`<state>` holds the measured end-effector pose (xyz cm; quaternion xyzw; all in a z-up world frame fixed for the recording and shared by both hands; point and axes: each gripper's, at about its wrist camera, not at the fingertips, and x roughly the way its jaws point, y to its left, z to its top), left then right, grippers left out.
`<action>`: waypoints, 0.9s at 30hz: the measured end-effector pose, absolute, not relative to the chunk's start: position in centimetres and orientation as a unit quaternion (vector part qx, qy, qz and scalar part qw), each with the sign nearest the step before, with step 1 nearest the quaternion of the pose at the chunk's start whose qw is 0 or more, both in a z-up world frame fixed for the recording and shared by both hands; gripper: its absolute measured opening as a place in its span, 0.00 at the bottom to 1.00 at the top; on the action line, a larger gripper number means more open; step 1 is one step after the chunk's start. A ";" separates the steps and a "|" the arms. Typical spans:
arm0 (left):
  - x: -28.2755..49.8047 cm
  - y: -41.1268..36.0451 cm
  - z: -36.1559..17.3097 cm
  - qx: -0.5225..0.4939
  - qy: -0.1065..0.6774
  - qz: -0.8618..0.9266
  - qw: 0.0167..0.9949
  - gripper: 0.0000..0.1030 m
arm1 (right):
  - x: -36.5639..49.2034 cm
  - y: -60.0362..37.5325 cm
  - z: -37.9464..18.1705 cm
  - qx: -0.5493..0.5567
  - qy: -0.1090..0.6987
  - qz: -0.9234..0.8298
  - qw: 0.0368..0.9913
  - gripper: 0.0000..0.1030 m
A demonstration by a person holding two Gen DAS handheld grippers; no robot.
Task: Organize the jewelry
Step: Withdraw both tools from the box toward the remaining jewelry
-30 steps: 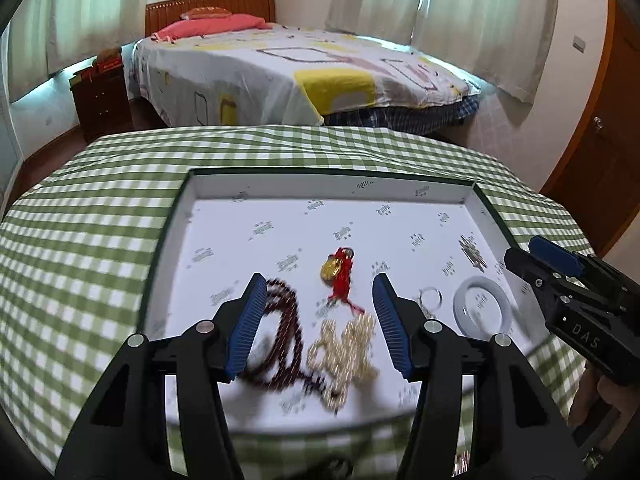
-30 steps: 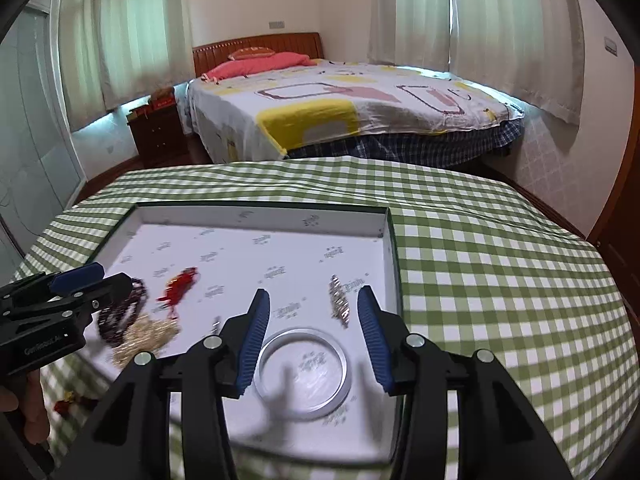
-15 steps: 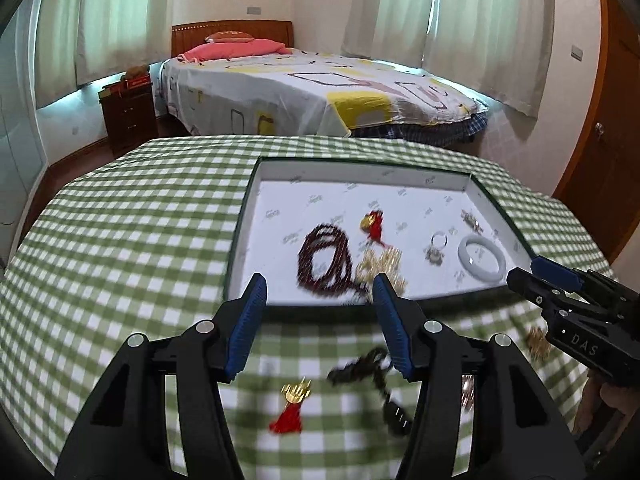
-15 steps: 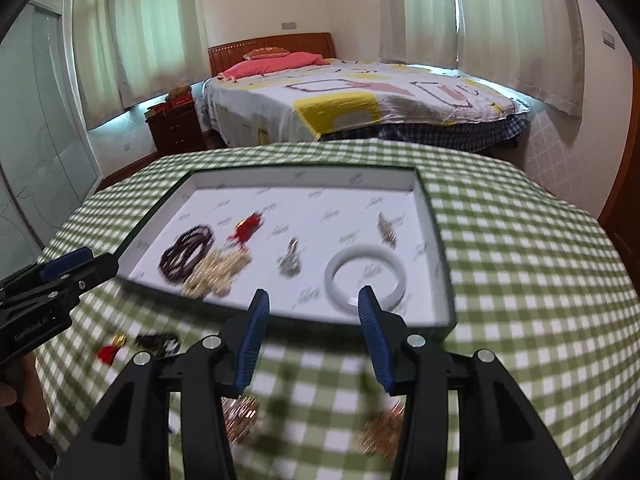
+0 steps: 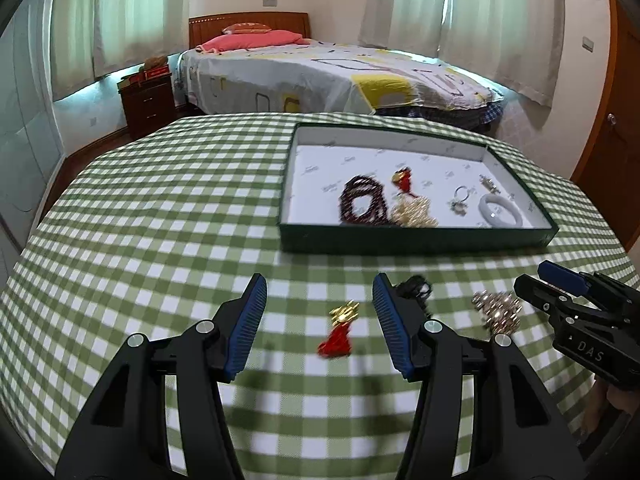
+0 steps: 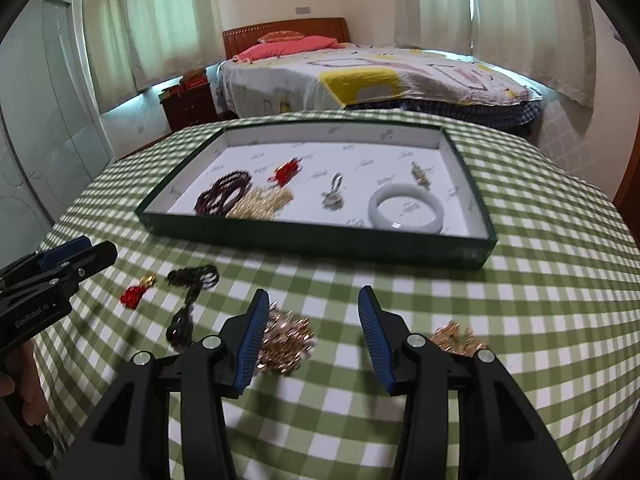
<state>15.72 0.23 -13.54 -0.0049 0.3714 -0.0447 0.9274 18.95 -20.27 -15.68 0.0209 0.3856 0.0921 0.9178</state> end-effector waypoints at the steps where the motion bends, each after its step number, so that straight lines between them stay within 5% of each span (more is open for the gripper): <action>1: 15.6 0.5 -13.7 -0.006 0.373 -0.042 0.927 0.52 | 18.9 -20.0 -15.9 0.020 0.389 0.096 0.916 0.46; 17: 15.2 1.7 -14.7 -0.021 0.390 -0.036 0.920 0.52 | 18.8 -18.1 -17.8 -0.004 0.423 0.107 0.900 0.57; 27: 15.6 0.6 -15.5 -0.017 0.405 -0.053 0.912 0.52 | 17.8 -18.2 -17.8 -0.014 0.416 0.112 0.903 0.43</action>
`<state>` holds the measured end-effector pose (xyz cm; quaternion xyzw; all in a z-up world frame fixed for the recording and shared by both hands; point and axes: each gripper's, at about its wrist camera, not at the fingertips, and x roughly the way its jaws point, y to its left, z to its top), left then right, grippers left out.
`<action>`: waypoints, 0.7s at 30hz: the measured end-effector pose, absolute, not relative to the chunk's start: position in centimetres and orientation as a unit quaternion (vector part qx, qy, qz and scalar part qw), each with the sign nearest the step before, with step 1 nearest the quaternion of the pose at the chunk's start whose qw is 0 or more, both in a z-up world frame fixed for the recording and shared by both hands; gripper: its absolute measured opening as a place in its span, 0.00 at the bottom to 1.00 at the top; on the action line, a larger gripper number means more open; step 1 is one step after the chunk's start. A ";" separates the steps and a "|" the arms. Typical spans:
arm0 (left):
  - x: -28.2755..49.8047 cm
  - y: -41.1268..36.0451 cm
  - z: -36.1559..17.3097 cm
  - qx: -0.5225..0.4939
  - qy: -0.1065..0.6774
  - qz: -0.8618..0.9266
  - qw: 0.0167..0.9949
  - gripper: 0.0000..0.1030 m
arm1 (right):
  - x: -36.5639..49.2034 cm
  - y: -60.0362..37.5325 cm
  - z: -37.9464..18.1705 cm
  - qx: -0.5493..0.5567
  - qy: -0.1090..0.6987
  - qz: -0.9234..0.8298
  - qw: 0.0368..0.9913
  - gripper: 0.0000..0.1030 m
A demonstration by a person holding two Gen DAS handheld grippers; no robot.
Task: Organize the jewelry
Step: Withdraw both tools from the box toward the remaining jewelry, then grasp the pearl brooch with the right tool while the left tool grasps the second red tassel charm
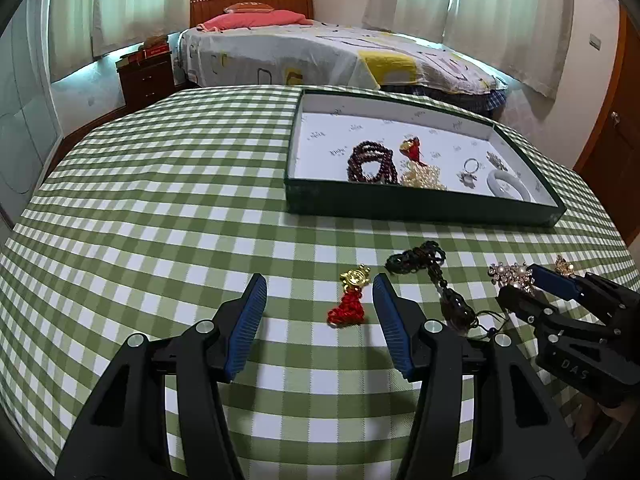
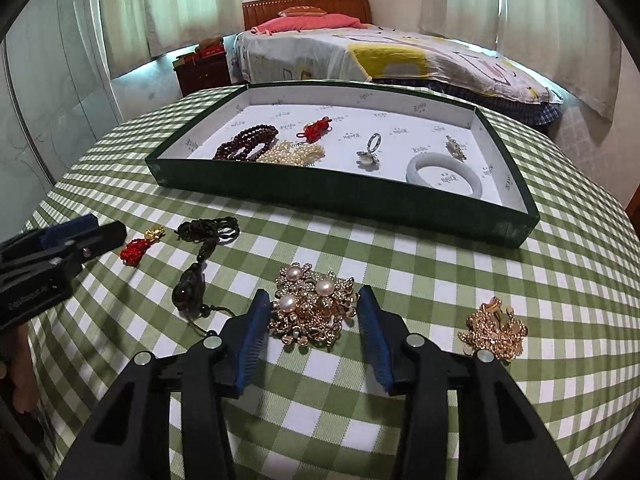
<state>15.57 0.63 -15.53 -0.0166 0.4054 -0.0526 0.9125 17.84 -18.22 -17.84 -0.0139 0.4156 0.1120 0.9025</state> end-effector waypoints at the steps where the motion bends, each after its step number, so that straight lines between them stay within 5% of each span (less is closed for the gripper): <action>1: 15.6 0.5 -15.6 -0.016 0.407 -0.054 0.912 0.52 | 17.7 -18.3 -17.7 -0.013 0.413 0.113 0.903 0.42; 21: 16.5 -0.8 -16.8 -0.016 0.425 -0.075 0.902 0.52 | 17.0 -19.0 -16.4 -0.007 0.392 0.119 0.912 0.36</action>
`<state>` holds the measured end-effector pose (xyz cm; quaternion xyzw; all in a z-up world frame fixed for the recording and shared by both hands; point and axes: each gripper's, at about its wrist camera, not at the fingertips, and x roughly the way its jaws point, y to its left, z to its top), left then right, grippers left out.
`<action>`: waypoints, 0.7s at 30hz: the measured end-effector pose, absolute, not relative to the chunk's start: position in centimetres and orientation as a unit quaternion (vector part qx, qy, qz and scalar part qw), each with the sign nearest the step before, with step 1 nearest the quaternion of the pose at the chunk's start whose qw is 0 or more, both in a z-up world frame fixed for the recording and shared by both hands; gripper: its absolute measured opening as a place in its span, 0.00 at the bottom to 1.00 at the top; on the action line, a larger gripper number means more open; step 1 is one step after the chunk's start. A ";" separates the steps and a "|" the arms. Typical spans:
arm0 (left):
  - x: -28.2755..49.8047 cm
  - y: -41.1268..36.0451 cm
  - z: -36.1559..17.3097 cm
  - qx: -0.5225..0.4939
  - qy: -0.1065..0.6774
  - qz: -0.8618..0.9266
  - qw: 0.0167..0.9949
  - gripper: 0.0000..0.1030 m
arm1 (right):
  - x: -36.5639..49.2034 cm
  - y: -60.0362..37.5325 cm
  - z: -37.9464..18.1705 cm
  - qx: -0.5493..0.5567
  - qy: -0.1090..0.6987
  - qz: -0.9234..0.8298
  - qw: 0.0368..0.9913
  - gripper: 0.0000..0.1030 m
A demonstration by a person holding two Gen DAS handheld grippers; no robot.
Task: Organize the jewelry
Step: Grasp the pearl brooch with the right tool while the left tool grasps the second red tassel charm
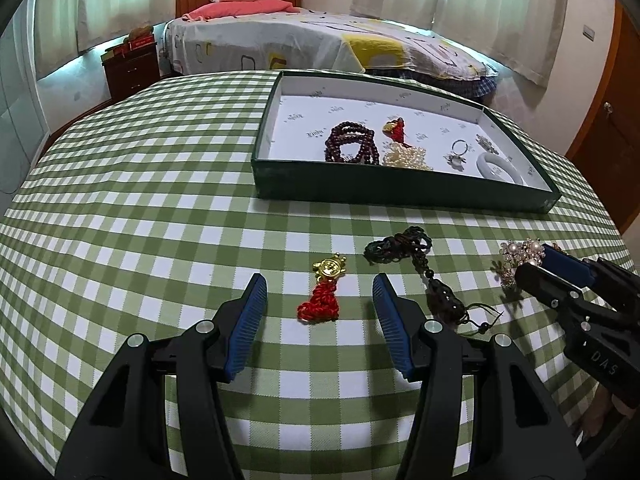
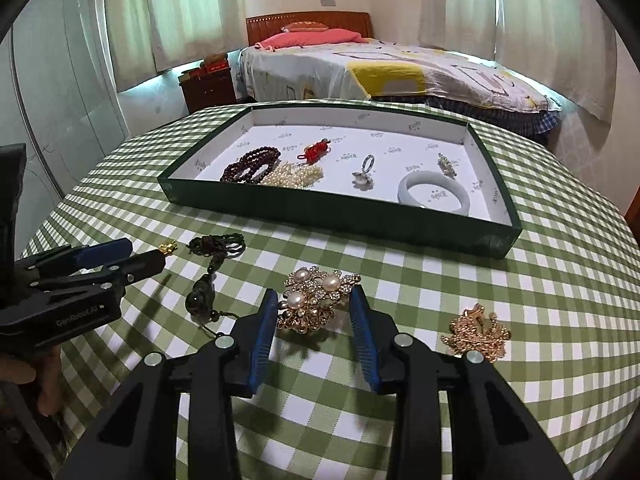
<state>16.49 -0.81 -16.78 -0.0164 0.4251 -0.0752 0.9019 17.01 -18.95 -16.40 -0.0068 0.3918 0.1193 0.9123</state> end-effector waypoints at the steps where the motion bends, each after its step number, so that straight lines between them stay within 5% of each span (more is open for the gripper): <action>1: 16.5 -0.8 -16.9 -0.017 0.427 -0.077 0.901 0.52 | 17.0 -19.1 -16.4 -0.006 0.392 0.118 0.912 0.36; 6: 16.8 -1.1 -17.2 -0.017 0.433 -0.085 0.897 0.37 | 16.8 -19.5 -16.5 -0.002 0.392 0.115 0.913 0.36; 10: 16.6 -1.2 -17.2 -0.014 0.434 -0.093 0.896 0.15 | 16.9 -19.6 -16.5 0.001 0.391 0.115 0.913 0.36; 21: 15.5 -1.7 -15.9 -0.002 0.406 -0.104 0.908 0.10 | 16.4 -20.0 -15.6 0.006 0.379 0.113 0.919 0.36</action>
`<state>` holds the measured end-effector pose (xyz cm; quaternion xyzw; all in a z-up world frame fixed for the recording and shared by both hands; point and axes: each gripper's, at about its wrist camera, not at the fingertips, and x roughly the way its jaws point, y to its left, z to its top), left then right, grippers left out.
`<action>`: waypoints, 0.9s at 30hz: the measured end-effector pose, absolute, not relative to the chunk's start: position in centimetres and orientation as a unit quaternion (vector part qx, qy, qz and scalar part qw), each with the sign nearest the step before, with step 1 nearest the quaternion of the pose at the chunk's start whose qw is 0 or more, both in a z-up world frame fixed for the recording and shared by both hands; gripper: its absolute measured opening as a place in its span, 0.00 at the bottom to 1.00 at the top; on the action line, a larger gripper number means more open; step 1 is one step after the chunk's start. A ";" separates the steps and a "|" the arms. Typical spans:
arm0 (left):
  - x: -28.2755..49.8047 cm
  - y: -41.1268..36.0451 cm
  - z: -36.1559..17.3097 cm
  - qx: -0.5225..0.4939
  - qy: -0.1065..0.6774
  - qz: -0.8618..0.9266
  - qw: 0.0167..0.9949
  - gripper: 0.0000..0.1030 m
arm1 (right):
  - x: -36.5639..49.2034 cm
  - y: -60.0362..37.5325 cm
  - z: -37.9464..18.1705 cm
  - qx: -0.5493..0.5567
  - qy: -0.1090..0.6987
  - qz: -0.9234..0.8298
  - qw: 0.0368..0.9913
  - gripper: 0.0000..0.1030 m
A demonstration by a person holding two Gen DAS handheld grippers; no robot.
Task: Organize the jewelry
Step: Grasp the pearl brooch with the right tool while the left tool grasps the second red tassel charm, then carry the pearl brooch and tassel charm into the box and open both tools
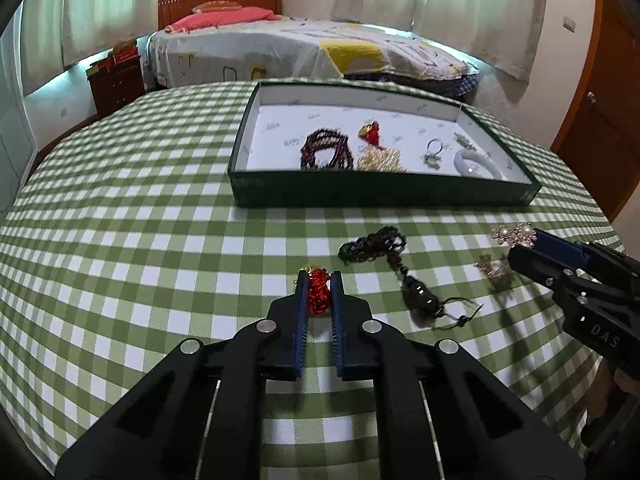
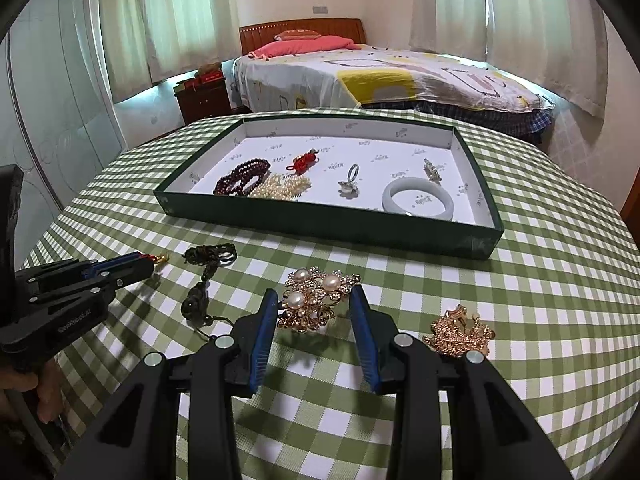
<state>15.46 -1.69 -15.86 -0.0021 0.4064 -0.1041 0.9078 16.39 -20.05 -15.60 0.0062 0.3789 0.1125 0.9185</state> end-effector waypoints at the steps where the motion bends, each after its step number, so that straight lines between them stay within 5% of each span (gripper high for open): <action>1: 15.4 -1.7 -15.6 -0.002 0.403 -0.104 0.909 0.10 | 16.3 -20.1 -15.4 0.007 0.377 0.113 0.919 0.36; 27: 18.6 -2.6 -7.4 -0.022 0.318 -0.128 0.939 0.10 | 18.6 -21.9 -8.0 0.016 0.294 0.102 0.950 0.36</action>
